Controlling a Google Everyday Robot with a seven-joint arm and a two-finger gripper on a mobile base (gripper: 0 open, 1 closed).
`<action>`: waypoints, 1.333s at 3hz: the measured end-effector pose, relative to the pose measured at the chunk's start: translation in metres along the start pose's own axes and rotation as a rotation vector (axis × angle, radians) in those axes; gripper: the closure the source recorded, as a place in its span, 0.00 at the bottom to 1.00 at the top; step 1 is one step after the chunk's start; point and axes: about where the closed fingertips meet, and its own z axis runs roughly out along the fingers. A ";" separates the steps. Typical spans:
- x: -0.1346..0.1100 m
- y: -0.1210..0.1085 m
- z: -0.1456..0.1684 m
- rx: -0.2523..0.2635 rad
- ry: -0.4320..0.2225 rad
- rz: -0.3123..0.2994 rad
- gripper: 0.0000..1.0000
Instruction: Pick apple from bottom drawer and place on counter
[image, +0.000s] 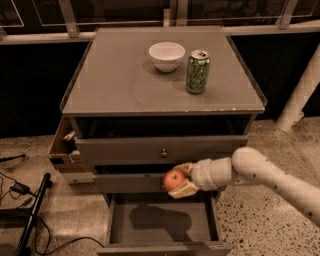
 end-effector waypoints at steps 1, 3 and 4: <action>-0.015 -0.006 -0.012 0.019 0.018 -0.030 1.00; -0.033 -0.004 -0.020 0.013 0.007 -0.032 1.00; -0.076 0.002 -0.045 0.024 -0.020 -0.032 1.00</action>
Offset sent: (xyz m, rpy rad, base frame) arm 0.0044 -0.0021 0.0194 -0.0254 -0.0304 0.0007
